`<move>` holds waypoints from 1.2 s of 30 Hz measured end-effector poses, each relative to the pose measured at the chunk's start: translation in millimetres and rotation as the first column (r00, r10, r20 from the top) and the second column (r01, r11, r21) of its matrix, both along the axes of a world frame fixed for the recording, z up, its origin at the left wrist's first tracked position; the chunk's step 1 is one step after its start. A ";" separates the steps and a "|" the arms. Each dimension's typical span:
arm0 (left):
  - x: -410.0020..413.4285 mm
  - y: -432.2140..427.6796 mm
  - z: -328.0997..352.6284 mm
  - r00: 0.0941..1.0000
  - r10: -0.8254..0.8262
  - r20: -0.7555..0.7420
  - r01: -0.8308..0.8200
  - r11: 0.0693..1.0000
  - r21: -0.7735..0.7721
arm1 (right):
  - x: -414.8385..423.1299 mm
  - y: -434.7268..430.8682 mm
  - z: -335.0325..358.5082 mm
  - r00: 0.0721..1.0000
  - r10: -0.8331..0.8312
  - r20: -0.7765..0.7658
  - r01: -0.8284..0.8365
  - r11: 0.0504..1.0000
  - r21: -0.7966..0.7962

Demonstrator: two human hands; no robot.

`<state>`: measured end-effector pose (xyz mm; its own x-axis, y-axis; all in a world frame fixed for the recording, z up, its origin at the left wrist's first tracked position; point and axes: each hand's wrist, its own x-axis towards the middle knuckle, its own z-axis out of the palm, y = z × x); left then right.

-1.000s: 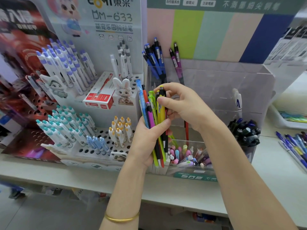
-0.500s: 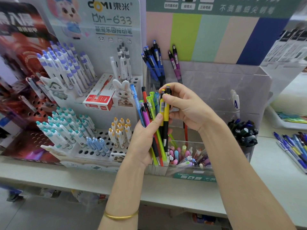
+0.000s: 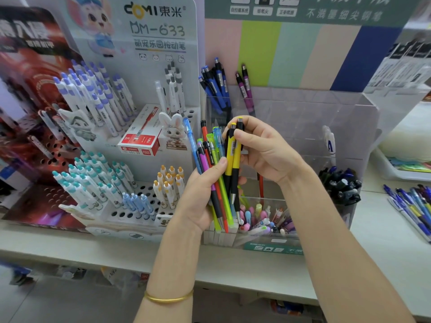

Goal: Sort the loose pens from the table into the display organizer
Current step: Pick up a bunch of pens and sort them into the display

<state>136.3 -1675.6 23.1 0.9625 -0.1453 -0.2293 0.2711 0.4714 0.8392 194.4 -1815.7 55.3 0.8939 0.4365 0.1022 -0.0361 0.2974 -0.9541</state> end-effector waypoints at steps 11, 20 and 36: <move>3.8 -3.6 1.0 0.994 0.111 0.024 -0.112 0.993 0.030 | -6.8 8.7 3.9 0.990 -0.133 0.040 0.136 0.987 -0.085; 4.4 -6.1 1.2 0.982 0.187 -0.023 -0.186 0.981 0.054 | -9.3 4.5 12.9 0.985 -0.133 0.108 0.152 0.967 -0.202; 16.9 0.9 10.3 0.857 0.491 0.159 -0.516 0.824 0.234 | -21.4 -11.7 -5.0 0.919 -0.364 0.154 0.364 0.931 0.028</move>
<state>153.2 -1674.7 33.4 0.9032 0.4174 -0.1004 -0.0249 0.2845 0.9584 173.0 -1827.3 50.3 0.9644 0.0846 0.2504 0.2210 0.2612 -0.9396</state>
